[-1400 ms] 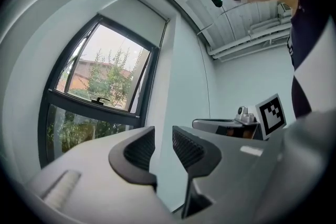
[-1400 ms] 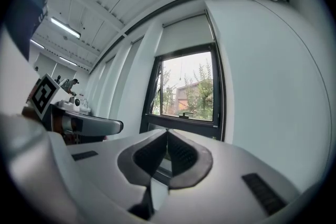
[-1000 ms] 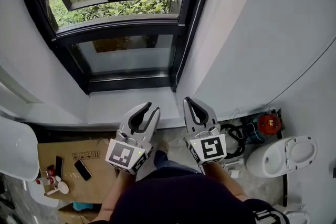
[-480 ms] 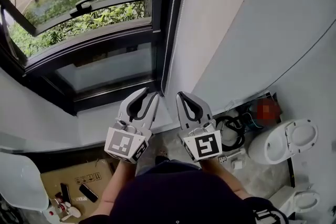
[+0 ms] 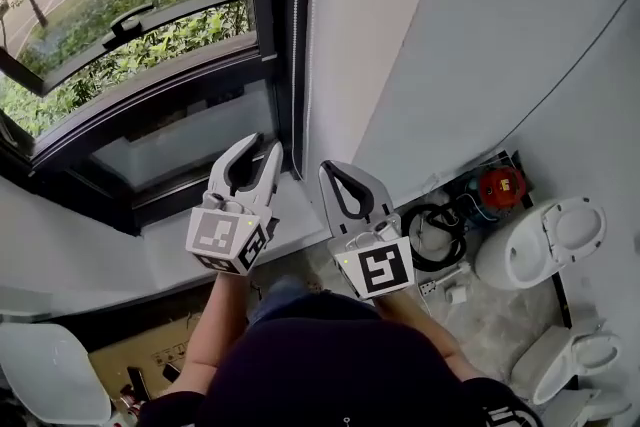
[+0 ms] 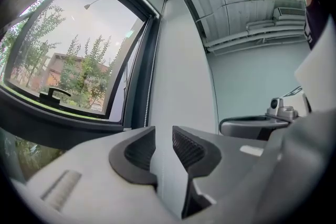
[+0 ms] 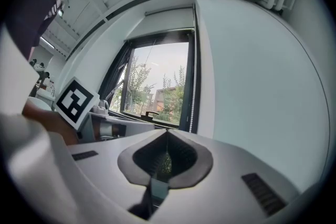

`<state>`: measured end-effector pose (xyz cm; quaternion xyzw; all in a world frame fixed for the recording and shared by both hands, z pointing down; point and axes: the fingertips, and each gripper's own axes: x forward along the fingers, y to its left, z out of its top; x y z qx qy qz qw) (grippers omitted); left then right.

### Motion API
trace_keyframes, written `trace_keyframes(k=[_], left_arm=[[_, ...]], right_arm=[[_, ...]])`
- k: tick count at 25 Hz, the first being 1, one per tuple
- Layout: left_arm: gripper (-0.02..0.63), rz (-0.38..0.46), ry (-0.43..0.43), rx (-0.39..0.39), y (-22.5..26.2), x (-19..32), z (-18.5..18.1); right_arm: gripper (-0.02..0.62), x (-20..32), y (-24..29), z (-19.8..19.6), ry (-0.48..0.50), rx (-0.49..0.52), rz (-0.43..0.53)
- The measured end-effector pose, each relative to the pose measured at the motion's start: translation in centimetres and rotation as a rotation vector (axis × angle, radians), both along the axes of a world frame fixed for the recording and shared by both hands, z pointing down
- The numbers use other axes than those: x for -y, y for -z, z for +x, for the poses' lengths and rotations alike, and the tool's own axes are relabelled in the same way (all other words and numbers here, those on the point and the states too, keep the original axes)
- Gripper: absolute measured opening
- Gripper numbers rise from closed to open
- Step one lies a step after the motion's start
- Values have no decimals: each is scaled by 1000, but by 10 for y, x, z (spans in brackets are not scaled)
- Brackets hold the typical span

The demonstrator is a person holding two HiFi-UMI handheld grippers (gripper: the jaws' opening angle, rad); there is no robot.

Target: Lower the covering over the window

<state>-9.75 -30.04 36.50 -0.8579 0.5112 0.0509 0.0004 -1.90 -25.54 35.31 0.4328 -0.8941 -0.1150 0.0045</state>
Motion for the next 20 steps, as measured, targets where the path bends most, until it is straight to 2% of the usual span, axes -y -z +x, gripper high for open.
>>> trace_keyframes(k=[4,10,20], left_arm=[[91,11,-27,39,4,28,6],[91,-22,-63,66,5,71,15],[93,-59,-41,118,-9,133,24]], right_arm=[[12,4,6,-3,-21,-23,27],[12,18,9,4,-85,-29,-9],[12,30,10,8,-129,-40,-12]])
